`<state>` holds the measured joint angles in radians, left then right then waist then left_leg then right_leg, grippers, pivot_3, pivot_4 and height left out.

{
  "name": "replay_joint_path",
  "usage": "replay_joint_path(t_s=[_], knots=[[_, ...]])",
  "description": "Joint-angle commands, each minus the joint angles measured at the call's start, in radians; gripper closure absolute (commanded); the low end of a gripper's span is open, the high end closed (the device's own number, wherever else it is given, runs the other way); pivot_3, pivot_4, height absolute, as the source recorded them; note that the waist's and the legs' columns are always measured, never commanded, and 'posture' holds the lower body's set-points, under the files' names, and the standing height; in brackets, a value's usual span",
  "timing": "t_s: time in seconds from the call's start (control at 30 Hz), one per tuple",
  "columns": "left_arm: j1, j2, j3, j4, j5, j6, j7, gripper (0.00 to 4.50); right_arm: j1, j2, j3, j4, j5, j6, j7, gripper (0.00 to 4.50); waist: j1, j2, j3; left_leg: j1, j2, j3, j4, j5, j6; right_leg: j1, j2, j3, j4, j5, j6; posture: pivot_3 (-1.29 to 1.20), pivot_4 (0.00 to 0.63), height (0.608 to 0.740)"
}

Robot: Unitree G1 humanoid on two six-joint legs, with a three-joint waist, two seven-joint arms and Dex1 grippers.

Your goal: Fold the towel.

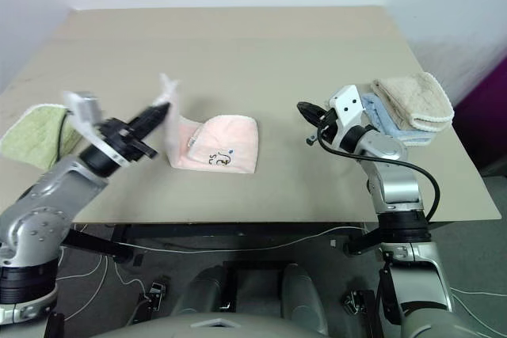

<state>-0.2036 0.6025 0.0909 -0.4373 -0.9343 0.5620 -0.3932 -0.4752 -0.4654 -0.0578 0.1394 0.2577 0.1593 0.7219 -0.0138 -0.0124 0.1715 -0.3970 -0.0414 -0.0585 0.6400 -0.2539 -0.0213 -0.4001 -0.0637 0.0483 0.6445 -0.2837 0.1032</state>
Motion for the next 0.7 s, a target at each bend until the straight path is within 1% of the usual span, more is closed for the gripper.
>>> replay_joint_path(t_s=[0.03, 0.1, 0.23, 0.3, 0.37, 0.47, 0.6, 0.7], knots=[[-0.053, 0.004, -0.125, -0.020, 0.154, -0.020, -0.073, 4.48, 0.004, -0.007, -0.027, -0.054, 0.009, -0.019, -0.014, 4.50, 0.000, 0.000, 0.000, 0.000, 0.000, 0.000, 0.000, 0.000, 0.000, 0.000, 0.000, 0.000, 0.000, 0.000, 0.000, 0.00, 0.150, 0.740], [-0.093, -0.012, -0.200, 0.004, 0.239, -0.021, -0.081, 4.48, 0.015, -0.009, -0.029, -0.067, 0.009, -0.016, -0.022, 4.50, 0.002, 0.000, 0.000, 0.000, 0.000, 0.000, 0.000, 0.000, 0.000, 0.000, 0.000, 0.000, 0.000, 0.000, 0.000, 0.00, 0.150, 0.740], [-0.145, -0.035, -0.293, 0.056, 0.382, -0.016, -0.090, 4.48, 0.036, -0.009, -0.033, -0.095, 0.011, -0.007, -0.034, 4.50, 0.002, 0.000, 0.000, -0.001, 0.000, 0.000, 0.000, 0.000, 0.000, 0.000, 0.000, 0.000, 0.000, 0.000, 0.000, 0.00, 0.150, 0.740], [-0.161, -0.053, -0.310, 0.078, 0.412, -0.001, -0.094, 4.48, 0.046, -0.009, -0.034, -0.110, 0.012, -0.002, -0.042, 4.50, 0.000, 0.000, 0.000, -0.001, 0.000, 0.000, -0.001, 0.000, 0.000, -0.001, 0.000, 0.000, 0.000, 0.000, 0.000, 0.00, 0.150, 0.740], [-0.161, -0.064, -0.307, 0.079, 0.410, 0.005, -0.123, 4.48, 0.050, -0.009, -0.034, -0.118, 0.013, 0.002, -0.045, 4.50, -0.001, 0.000, 0.001, -0.001, 0.000, 0.000, -0.001, 0.000, 0.000, -0.002, 0.000, 0.000, 0.000, 0.000, 0.000, 0.00, 0.150, 0.740], [-0.153, -0.069, -0.289, 0.075, 0.397, 0.037, -0.150, 3.77, 0.054, -0.010, -0.035, -0.124, 0.015, 0.005, -0.048, 4.50, 0.000, 0.000, 0.001, -0.003, 0.000, 0.000, -0.001, 0.000, 0.000, -0.004, 0.000, 0.000, 0.001, 0.000, 0.000, 0.00, 0.150, 0.740], [-0.141, -0.094, -0.224, 0.060, 0.327, 0.068, -0.177, 2.47, 0.053, -0.008, -0.031, -0.126, 0.015, 0.006, -0.050, 4.50, 0.001, 0.000, 0.001, -0.005, 0.000, 0.000, 0.000, 0.000, 0.000, -0.005, 0.000, 0.000, 0.001, 0.000, 0.000, 0.00, 0.150, 0.740], [-0.130, -0.110, -0.180, 0.034, 0.262, 0.106, -0.196, 1.37, 0.042, -0.003, -0.022, -0.121, 0.012, 0.005, -0.050, 4.50, 0.001, 0.000, 0.001, -0.006, 0.000, -0.001, 0.001, 0.000, 0.000, -0.006, -0.001, 0.000, 0.001, 0.000, 0.001, 0.00, 0.150, 0.740]])
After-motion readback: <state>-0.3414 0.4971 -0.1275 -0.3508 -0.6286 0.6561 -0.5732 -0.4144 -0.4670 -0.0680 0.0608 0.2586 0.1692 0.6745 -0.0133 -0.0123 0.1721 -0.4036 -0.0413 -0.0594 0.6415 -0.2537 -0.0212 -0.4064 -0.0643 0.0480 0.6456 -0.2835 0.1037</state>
